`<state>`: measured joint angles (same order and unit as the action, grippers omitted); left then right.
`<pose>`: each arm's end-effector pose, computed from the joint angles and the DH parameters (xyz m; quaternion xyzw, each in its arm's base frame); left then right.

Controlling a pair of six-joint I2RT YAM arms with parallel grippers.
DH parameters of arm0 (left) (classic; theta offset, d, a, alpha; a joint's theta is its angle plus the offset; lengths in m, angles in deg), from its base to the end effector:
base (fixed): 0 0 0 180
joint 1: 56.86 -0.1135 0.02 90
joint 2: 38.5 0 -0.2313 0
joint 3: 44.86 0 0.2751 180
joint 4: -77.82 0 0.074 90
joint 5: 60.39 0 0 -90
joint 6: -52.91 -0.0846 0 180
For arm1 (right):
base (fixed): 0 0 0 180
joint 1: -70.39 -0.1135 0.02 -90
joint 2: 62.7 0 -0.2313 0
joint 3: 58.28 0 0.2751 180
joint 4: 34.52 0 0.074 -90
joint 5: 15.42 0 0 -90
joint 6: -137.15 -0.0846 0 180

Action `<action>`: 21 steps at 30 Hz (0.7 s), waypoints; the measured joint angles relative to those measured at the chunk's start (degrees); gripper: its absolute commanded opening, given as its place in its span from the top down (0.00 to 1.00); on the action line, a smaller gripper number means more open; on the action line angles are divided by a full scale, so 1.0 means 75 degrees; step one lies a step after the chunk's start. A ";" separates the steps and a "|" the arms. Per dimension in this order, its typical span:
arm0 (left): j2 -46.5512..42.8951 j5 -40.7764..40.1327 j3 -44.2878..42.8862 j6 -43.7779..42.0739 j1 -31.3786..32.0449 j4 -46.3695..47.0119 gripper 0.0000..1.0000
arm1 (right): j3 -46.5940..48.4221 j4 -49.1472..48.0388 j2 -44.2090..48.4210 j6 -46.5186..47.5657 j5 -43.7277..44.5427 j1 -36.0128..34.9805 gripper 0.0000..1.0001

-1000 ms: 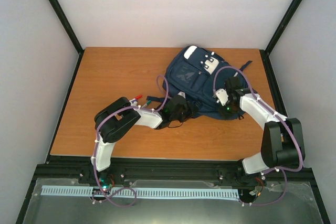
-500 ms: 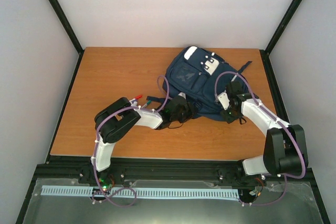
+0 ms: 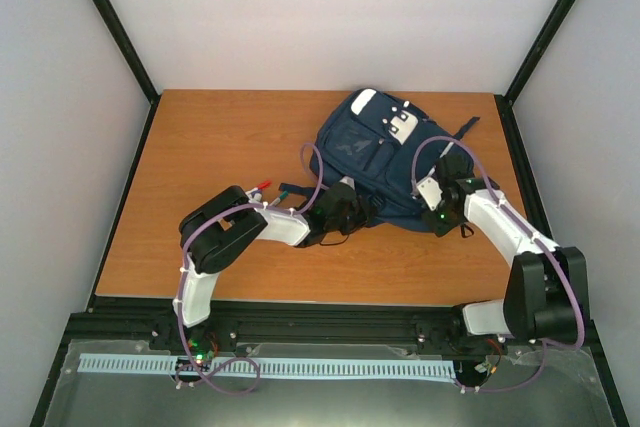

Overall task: Pack the student bag
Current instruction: Zip the student bag at the center of the board.

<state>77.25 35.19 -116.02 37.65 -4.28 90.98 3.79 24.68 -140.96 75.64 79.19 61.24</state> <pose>0.2678 -0.3635 0.0462 -0.1441 0.8595 -0.4567 0.1787 0.2746 0.0373 0.1101 -0.3149 0.9397 -0.0607 0.1185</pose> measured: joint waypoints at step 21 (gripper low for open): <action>-0.0044 0.0114 0.0105 -0.0312 0.0114 -0.0032 0.99 | -0.0976 -0.0192 0.1032 0.1547 -0.0487 0.0924 0.74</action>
<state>76.92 36.05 -115.23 35.31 -3.43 90.74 -3.53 23.24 -133.22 87.24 75.54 68.17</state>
